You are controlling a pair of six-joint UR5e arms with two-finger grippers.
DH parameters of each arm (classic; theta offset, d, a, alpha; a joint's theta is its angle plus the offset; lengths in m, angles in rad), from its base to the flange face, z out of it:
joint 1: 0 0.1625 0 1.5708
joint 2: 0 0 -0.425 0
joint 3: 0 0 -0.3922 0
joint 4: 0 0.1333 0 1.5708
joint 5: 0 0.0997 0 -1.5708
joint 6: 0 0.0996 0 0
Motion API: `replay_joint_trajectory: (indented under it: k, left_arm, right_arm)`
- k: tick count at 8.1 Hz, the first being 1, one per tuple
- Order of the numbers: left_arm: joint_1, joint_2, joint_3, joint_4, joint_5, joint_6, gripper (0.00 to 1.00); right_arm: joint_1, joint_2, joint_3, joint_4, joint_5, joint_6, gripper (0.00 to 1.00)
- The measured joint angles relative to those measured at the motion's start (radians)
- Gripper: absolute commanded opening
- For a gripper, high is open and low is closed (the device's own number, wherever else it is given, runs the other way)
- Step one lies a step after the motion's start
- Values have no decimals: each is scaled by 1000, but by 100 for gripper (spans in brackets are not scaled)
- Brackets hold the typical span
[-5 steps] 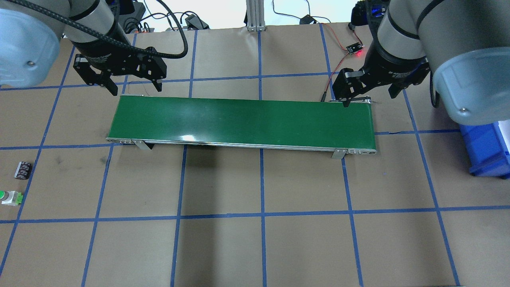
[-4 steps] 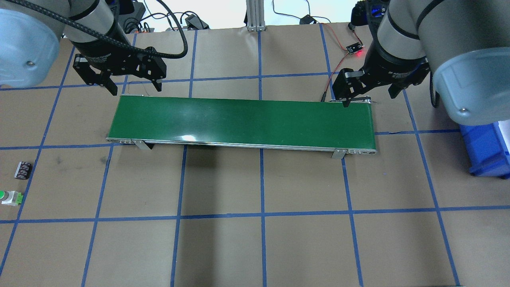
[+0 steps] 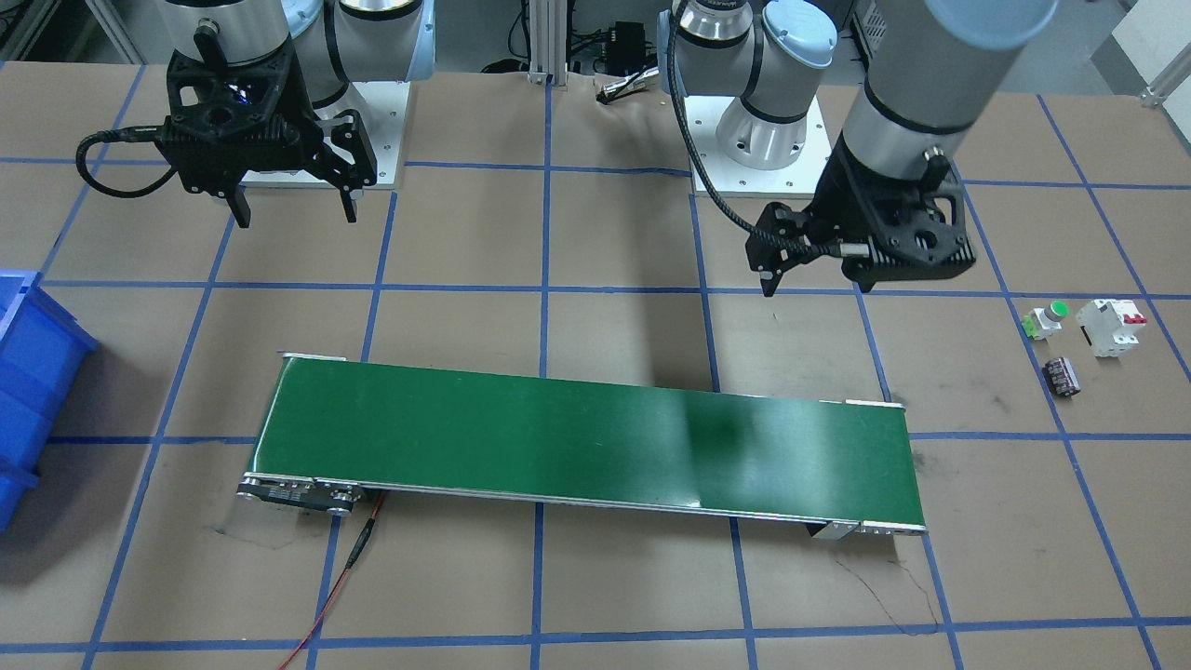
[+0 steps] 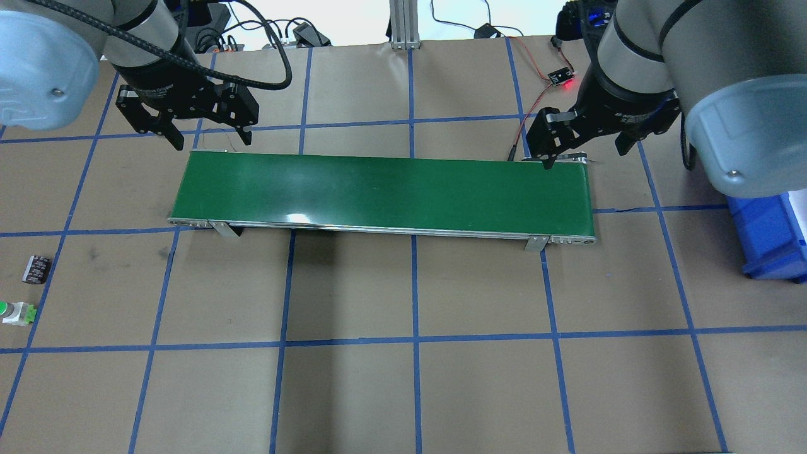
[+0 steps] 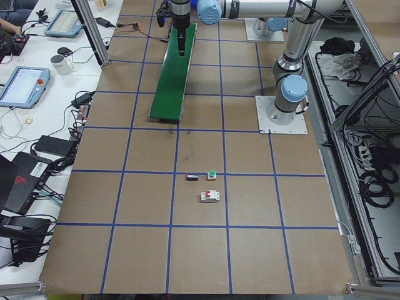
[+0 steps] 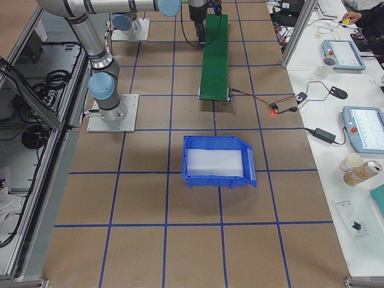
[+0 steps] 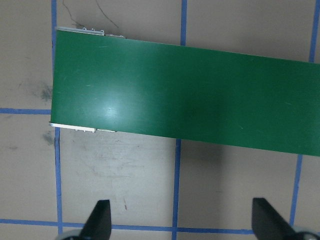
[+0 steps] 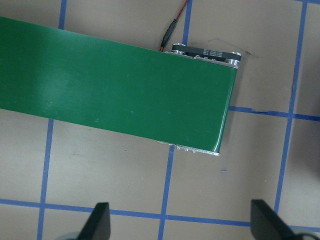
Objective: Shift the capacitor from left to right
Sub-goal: 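Move the left gripper down toward the dark capacitor beside the conveyor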
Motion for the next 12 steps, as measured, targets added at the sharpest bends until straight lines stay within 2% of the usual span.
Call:
replay_joint_trajectory:
  k: [3,6,12]
  left_arm:
    - [116,-39,0,5,24,71,100]
    - [283,-57,-7,24,58,207,100]
    - [597,-172,-35,193,81,540,100]
  right_arm:
    - [1,-1,2,0,2,1,100]
    - [3,1,4,0,2,1,100]
    - [1,3,3,0,1,1,100]
